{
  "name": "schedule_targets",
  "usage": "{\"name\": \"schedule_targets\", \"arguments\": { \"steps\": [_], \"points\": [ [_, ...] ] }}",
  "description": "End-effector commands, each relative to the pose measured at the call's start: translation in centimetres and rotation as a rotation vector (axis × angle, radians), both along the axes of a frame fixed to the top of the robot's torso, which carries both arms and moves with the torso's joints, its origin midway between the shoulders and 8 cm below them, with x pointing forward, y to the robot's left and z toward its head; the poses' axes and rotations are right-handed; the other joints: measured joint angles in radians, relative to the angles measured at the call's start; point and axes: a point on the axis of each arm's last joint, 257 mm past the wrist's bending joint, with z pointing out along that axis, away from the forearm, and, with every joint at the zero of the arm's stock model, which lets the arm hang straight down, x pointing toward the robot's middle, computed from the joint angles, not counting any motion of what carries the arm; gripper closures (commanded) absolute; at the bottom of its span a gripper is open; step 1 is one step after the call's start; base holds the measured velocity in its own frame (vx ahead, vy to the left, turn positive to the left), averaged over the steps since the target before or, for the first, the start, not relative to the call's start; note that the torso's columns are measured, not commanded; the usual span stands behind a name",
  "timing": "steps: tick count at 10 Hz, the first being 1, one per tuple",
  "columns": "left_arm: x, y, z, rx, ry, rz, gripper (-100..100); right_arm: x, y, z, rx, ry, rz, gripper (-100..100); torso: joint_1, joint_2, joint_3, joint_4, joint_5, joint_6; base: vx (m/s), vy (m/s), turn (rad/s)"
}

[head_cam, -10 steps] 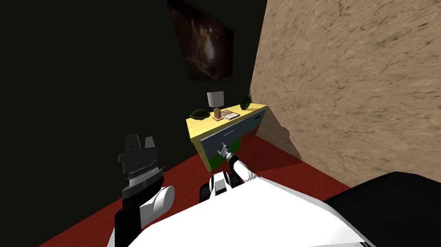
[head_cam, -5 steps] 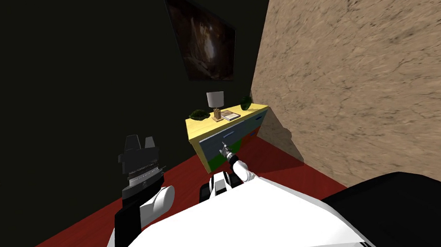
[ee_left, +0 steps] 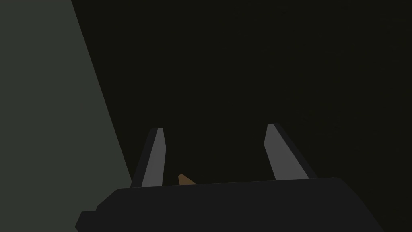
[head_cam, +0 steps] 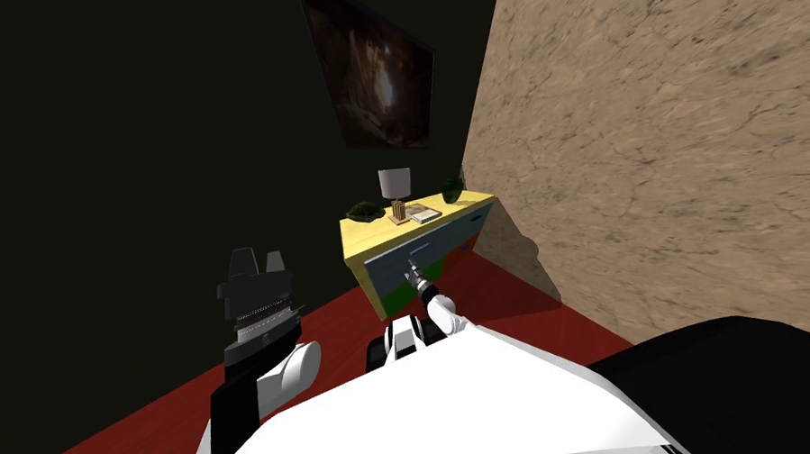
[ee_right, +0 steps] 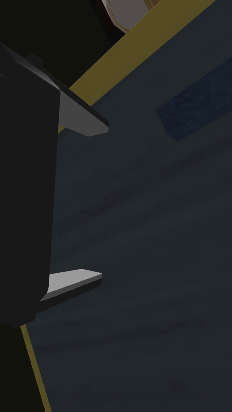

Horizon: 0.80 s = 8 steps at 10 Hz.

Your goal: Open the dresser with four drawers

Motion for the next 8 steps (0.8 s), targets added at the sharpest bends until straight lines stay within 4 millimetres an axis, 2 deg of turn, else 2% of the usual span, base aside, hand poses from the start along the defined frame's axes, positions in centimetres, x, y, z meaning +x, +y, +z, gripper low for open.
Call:
{"name": "schedule_targets", "arguments": {
  "steps": [1,8],
  "points": [
    [0.0,0.0,0.0,0.0,0.0,0.0,0,0.3,-0.4,0.2,-0.068,-0.045,-0.001,-100,0.0,0.0,0.0,0.0,0.0,0.0,0.024,-0.03,0.013],
    [0.0,0.0,0.0,0.0,0.0,0.0,0,0.9,-1.3,0.9,-0.243,-0.172,0.005,-100,-0.001,0.0,0.0,0.0,0.0,0.0,0.026,-0.03,0.017]
  ]
}}
